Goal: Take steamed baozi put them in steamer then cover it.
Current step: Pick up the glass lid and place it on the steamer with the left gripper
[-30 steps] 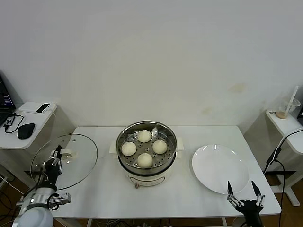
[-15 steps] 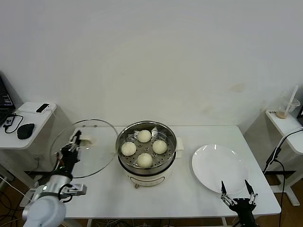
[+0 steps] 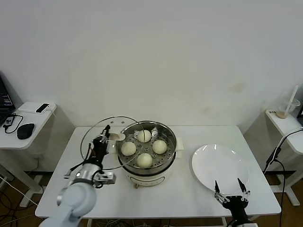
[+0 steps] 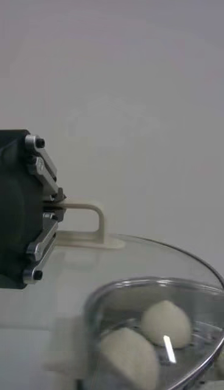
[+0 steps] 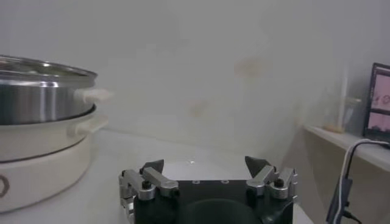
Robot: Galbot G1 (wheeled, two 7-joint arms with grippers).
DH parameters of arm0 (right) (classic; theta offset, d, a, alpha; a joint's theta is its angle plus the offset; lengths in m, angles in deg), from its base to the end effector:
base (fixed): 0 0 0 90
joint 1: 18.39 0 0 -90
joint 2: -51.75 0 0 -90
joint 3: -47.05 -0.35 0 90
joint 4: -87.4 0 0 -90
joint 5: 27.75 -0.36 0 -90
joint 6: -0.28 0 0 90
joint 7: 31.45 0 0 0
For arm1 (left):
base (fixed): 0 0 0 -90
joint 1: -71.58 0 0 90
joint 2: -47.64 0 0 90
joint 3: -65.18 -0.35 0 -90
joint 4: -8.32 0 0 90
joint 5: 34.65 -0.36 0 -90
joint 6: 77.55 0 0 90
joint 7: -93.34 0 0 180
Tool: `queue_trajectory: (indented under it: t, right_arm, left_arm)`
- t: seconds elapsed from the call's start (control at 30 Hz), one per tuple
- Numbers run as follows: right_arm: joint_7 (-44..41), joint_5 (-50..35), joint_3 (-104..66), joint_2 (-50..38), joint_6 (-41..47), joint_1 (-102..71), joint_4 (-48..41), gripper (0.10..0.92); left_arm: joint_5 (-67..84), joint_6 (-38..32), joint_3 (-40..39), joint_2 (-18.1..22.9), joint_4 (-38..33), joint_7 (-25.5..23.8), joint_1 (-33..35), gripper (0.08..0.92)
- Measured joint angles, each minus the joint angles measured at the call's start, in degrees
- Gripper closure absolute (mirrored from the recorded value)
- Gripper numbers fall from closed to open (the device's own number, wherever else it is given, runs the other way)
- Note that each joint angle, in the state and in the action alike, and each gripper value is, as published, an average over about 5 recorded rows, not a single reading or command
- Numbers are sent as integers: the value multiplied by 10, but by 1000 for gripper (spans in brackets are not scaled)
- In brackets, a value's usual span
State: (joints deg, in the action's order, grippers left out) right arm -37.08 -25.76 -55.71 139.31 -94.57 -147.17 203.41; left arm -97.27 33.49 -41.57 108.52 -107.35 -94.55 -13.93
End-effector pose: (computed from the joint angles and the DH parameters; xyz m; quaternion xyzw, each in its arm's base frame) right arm 0.1277 -0.0796 -0.3449 -0.0278 -0.9925 0.0944 0.0725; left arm 0.2929 0.0127 -0.2387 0.0260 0.7332 0.6780 0.0451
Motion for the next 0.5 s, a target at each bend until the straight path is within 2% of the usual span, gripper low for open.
queue_trajectory:
  t: [0.5]
  right_arm:
    - [5, 27, 39, -6, 3, 15, -27, 203]
  left_arm:
    - [-135, 29, -81, 121, 39, -64, -47, 862]
